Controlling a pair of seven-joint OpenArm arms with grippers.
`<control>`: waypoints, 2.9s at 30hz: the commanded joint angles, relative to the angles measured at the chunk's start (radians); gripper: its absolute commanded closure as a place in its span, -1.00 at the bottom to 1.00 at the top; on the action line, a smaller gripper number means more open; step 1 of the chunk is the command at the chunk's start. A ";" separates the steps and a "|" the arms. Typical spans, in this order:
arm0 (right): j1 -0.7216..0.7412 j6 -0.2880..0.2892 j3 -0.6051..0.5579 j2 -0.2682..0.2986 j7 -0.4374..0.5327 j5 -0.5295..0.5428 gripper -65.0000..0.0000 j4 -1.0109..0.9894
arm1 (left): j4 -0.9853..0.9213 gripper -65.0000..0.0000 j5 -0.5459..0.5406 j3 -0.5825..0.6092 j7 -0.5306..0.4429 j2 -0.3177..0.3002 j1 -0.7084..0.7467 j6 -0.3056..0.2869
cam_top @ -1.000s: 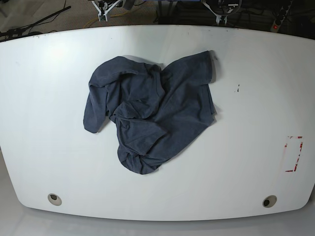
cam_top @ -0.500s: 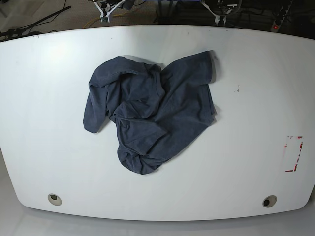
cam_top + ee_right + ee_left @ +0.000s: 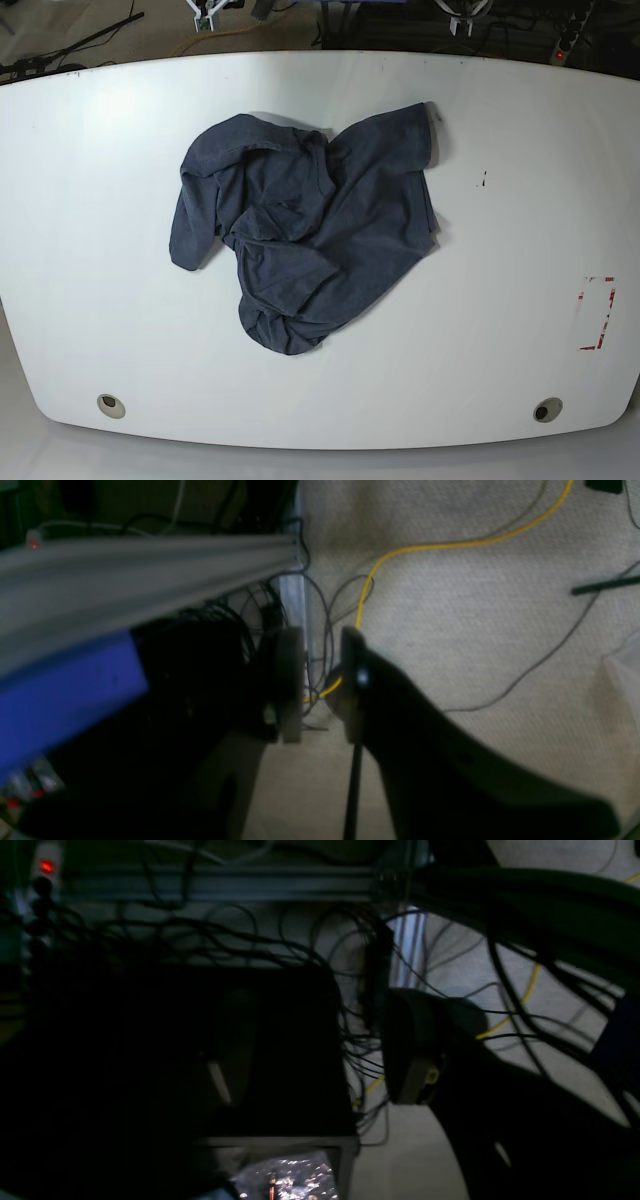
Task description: Fold the T-shirt properly
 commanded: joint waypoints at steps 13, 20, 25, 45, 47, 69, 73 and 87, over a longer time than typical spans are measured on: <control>-0.380 0.013 0.001 -0.021 0.008 0.083 0.62 0.499 | 0.663 -0.11 0.000 -0.003 -0.004 -0.006 0.486 -0.003; -0.526 0.096 0.001 -0.011 -0.086 0.200 0.62 0.761 | 0.964 -0.11 -0.003 -0.074 -0.007 0.003 0.668 -0.005; -0.635 0.118 0.001 0.010 -0.152 0.278 0.62 0.953 | 1.154 -0.11 -0.083 -0.082 -0.005 -0.006 0.785 -0.005; -0.742 0.118 0.010 0.007 -0.201 0.398 0.62 1.324 | 1.427 -0.11 -0.198 -0.272 -0.010 -0.003 0.785 -0.169; -0.698 0.118 0.010 0.007 -0.201 0.398 0.62 1.324 | 1.427 -0.11 -0.206 -0.270 -0.004 -0.006 0.730 -0.171; -0.405 0.127 0.038 0.042 -0.207 0.396 -0.20 1.369 | 1.418 -0.12 -0.203 -0.247 0.156 -0.044 0.391 -0.387; -0.367 0.129 0.007 0.071 -0.207 0.396 -0.29 1.367 | 1.420 -0.12 -0.204 -0.252 0.187 -0.046 0.371 -0.416; -0.109 0.310 -0.155 0.209 -0.417 0.389 -0.30 1.367 | 1.417 -0.11 -0.203 -0.278 0.187 -0.040 0.374 -0.419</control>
